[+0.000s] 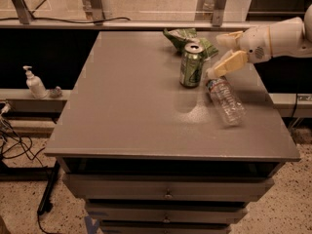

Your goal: Move green can near water bottle

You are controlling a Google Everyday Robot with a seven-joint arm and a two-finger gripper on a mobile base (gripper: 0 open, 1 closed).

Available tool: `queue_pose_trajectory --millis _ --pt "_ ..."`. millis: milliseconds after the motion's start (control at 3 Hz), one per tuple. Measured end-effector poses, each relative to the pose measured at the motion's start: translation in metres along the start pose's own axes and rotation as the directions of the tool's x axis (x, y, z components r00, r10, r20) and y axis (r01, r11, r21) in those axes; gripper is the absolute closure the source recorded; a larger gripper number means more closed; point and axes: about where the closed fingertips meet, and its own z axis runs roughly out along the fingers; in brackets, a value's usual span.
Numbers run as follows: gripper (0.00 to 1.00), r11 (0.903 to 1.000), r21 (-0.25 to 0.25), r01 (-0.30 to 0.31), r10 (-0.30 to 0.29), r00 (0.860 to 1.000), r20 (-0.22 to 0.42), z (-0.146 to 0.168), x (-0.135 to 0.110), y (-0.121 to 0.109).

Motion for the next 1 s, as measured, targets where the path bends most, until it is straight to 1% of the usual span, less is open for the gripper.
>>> queue_pose_trajectory --millis 333,667,1000 --pt "0.0 0.9936 0.102 -0.049 0.045 0.998 0.04 -0.05 -0.002 -0.013" --pt "0.0 0.9689 0.236 -0.074 0.054 0.994 0.091 -0.118 -0.023 -0.021" --pt "0.0 0.9673 0.242 -0.075 0.054 0.994 0.093 -0.122 -0.024 -0.022"
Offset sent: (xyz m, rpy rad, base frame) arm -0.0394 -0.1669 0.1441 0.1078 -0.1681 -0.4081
